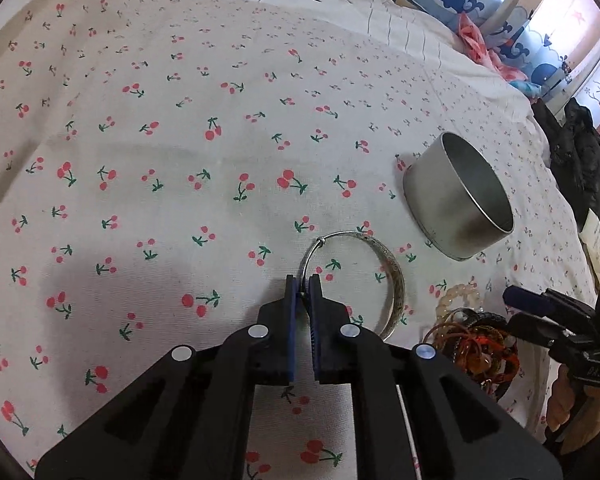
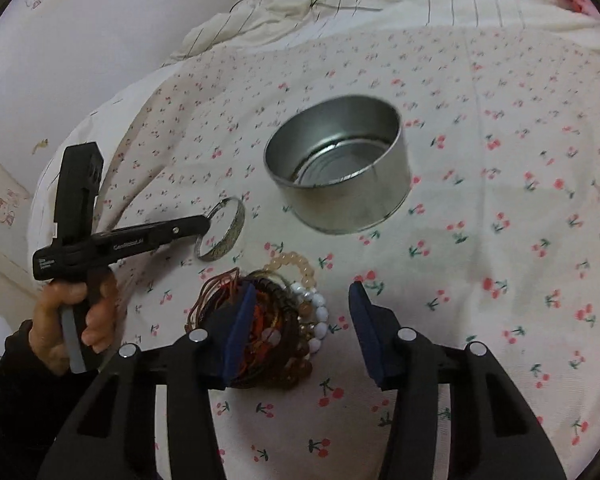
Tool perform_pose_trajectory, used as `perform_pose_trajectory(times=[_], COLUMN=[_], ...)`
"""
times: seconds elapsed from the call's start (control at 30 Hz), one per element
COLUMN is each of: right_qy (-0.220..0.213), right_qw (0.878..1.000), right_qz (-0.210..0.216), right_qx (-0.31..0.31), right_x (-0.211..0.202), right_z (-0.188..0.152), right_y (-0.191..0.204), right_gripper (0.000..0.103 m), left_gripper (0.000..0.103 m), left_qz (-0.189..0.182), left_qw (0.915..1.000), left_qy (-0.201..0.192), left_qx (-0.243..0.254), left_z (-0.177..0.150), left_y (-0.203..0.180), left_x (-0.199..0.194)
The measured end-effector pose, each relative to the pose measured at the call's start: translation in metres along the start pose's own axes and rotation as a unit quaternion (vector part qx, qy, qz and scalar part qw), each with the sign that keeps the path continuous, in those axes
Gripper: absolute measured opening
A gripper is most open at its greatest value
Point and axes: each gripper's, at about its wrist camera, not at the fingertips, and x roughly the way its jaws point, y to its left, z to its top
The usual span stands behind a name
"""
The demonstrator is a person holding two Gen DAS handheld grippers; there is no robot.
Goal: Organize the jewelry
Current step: 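Lift the silver bangle with the left tool while the right tool grasps the black braided bracelet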
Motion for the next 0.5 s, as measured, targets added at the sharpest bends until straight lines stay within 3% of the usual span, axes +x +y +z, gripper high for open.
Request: perform_pose_trajectory(times=[0.2,0.33,0.5], right_qy=[0.014,0.003,-0.053], right_qw=[1.0,0.999,0.997], right_qz=[-0.003,-0.009,0.0], right_qx=[-0.011,-0.033,-0.048], right_x=[0.014,0.01,-0.03], right_z=[-0.003,-0.002,-0.001], right_y=[0.008,0.023,0.038], right_gripper=[0.018,0.013,0.012], left_gripper=[0.006,0.007,0.008], left_qz=[0.0,0.002,0.006], left_qw=[1.0,1.0,0.9999], left_qy=[0.002,0.002,-0.001], left_qx=[0.004,0.004,0.009], left_z=[0.0,-0.004,-0.006], left_y=[0.001,0.002,-0.001], left_x=[0.001,0.001,0.001])
